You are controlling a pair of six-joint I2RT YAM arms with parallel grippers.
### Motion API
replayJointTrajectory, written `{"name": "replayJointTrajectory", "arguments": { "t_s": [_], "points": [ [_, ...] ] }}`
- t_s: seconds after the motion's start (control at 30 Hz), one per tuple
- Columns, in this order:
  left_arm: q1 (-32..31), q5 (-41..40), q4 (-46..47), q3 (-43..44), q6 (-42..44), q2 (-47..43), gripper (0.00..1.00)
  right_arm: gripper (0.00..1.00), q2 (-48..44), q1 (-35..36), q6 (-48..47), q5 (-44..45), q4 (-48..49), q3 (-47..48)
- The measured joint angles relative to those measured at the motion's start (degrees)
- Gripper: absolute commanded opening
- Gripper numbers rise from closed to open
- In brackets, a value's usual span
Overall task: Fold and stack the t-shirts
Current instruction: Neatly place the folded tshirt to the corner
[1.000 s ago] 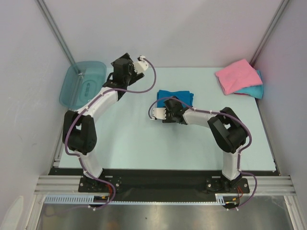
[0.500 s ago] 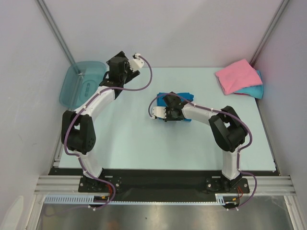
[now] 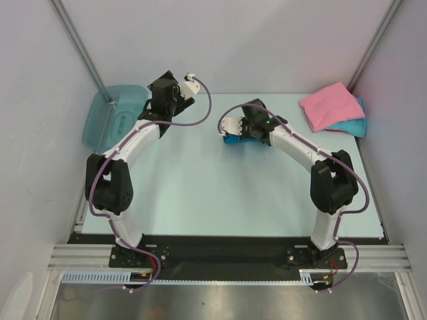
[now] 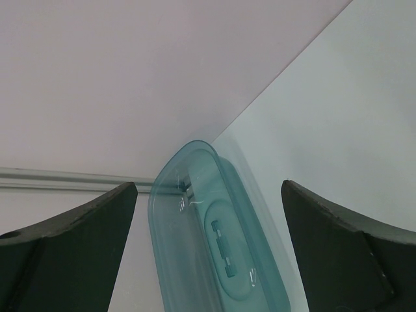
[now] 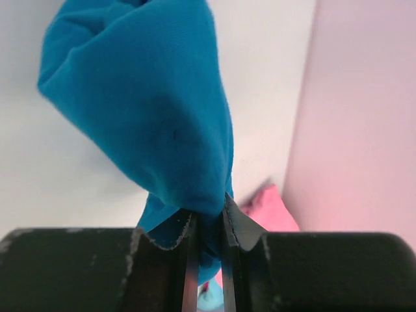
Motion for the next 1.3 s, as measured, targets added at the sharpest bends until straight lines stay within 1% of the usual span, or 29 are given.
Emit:
{"name": "replayJointTrajectory", "arguments": {
  "t_s": [0.23,0.4,0.57,0.8,1.03,1.3],
  "points": [
    [0.0,0.0,0.0,0.0,-0.2,-0.4,1.0,0.0,0.9,-5.7,-3.5,2.0,3.1,3.8],
    [0.0,0.0,0.0,0.0,-0.3,-0.4,1.0,0.0,1.3,-8.4,-6.6,2.3,6.2,4.1],
    [0.0,0.0,-0.4,0.2,-0.7,-0.4,1.0,0.0,4.5,-11.0,-8.7,2.2,8.3,7.9],
    [0.0,0.0,-0.4,1.2,-1.1,-0.4,1.0,0.0,8.7,-16.4,-11.8,2.2,15.6,11.7],
    [0.0,-0.1,-0.9,1.8,-1.5,-0.4,1.0,0.0,13.9,-20.7,-14.7,2.0,27.1,15.5],
    [0.0,-0.1,-1.2,2.2,-1.6,-0.4,1.0,0.0,17.7,-22.0,-15.7,1.1,35.1,21.3]
  ]
}}
